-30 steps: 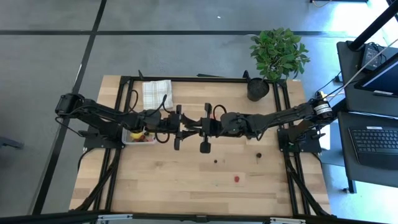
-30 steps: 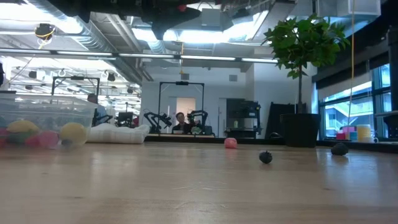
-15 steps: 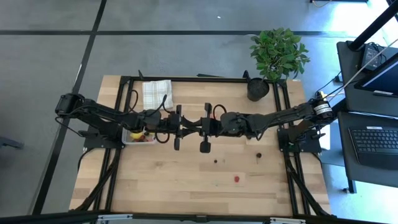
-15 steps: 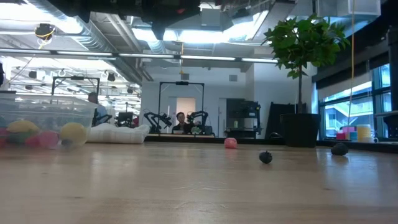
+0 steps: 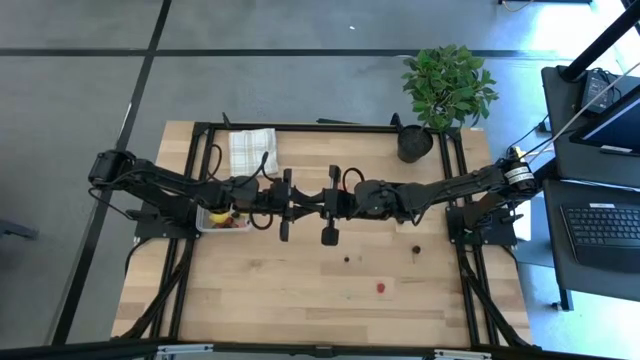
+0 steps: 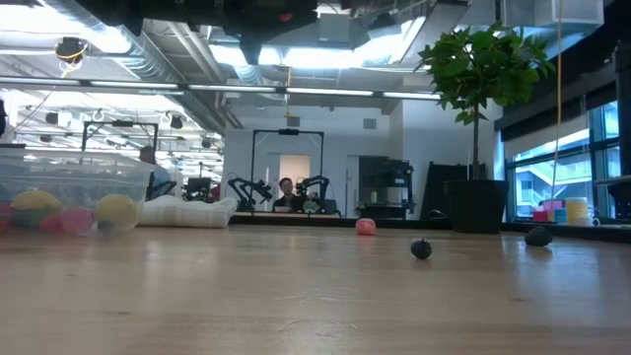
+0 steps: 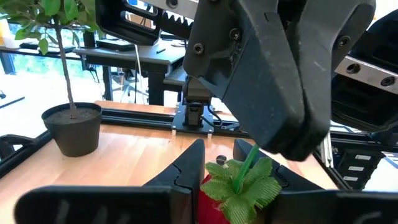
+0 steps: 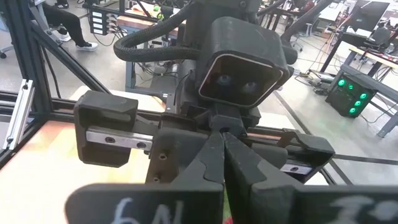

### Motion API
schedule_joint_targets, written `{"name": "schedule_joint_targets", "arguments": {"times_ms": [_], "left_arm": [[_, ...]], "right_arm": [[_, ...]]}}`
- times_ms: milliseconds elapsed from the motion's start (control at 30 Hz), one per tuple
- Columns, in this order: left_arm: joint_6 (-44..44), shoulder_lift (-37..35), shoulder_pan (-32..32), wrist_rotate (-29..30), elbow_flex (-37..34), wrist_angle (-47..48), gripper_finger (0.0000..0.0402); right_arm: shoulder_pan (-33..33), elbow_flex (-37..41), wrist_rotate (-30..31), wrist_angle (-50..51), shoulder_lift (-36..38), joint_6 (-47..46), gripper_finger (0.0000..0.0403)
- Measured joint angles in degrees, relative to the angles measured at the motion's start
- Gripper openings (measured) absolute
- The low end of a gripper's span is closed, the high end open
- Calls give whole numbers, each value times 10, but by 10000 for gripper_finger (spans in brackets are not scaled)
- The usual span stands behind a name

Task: Pick and placing Produce into tupperware
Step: Put the red strawberry into the transparent bin

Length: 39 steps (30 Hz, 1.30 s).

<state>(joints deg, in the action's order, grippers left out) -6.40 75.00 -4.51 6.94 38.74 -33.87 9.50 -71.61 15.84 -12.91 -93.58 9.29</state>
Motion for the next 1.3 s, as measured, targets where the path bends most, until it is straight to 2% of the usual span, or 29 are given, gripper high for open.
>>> {"name": "schedule_joint_targets", "arguments": {"times_ms": [233,567,733,900,1067,1300], "left_arm": [[-7,-11,0,0,0,1,69],[-9,-106,7,21,0,140,69],[-37,-162,21,21,0,253,69],[-87,-215,30,20,0,406,69],[-157,-251,31,20,0,568,70],[-287,-256,31,20,0,779,69]], "right_arm": [[0,0,0,-1,0,-7,31],[13,1,-9,23,13,-45,100],[12,1,-9,30,24,-68,150],[3,1,-10,120,24,-131,183],[-14,1,-8,200,24,-189,190],[-27,1,-9,203,24,-197,180]]}}
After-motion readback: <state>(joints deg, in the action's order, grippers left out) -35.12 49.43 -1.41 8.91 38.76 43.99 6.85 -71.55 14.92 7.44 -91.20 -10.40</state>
